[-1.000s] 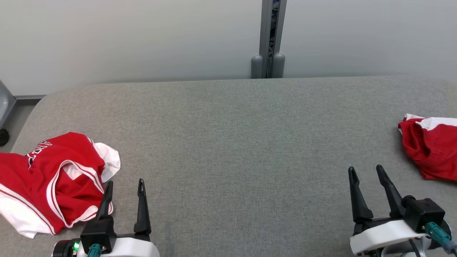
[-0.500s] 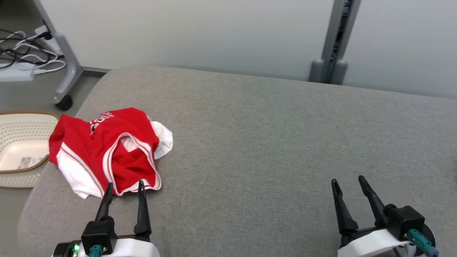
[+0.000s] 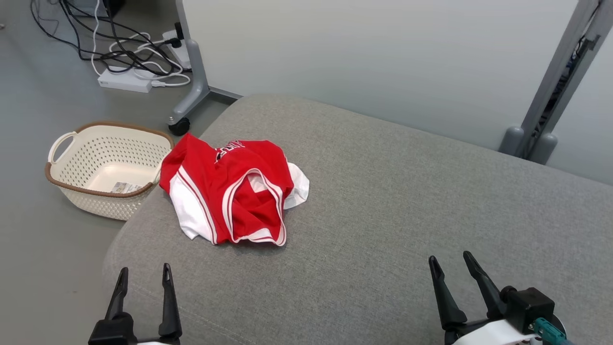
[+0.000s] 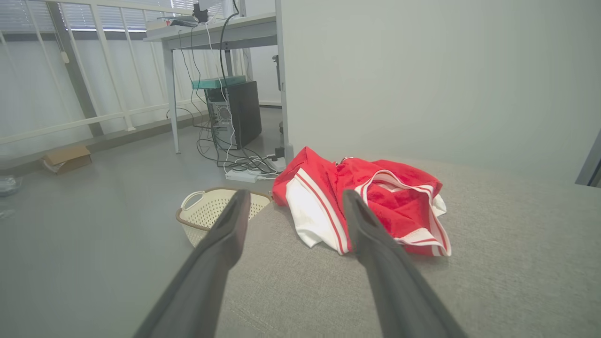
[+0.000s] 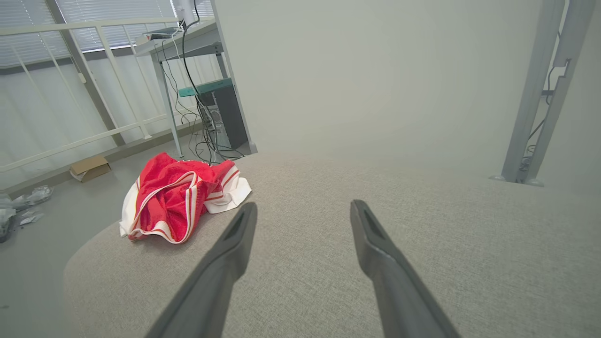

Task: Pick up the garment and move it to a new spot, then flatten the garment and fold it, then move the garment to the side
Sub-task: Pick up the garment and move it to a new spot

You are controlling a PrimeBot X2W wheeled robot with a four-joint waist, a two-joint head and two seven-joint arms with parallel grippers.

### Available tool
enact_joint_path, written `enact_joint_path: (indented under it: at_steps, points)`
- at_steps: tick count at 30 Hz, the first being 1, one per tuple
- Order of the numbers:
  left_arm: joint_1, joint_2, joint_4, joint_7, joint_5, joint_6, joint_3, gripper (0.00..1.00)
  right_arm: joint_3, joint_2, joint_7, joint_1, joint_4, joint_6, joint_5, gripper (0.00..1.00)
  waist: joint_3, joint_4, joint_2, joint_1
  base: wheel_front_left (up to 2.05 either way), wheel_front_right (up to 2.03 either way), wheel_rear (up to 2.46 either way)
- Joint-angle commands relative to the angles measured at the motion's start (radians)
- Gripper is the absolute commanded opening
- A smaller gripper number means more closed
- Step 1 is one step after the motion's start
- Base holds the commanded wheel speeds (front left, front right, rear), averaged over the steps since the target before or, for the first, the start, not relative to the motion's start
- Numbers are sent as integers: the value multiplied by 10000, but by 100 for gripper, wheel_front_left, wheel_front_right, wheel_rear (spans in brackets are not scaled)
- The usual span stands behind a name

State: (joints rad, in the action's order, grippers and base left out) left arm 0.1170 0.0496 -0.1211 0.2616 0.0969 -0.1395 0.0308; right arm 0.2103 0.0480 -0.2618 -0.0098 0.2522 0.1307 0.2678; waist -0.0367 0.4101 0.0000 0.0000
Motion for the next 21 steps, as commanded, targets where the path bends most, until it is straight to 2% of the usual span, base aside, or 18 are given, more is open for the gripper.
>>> enact_joint_path:
  at_steps: [1,7,17,21]
  points:
    - [74,28,35,43,-72,79,-51,100,33,53,-49,155,53,2,71,100,-214,191,0,0,0,0,0]
    - [187,28,69,43,-54,160,-47,100,168,53,-49,141,94,2,172,100,-305,174,0,0,0,0,0]
    - [68,29,75,43,52,45,166,100,221,53,-49,123,138,2,159,100,-271,22,0,0,0,0,0]
    - [8,32,-215,43,389,203,245,100,207,53,-49,72,95,2,47,100,-113,-36,0,0,0,0,0]
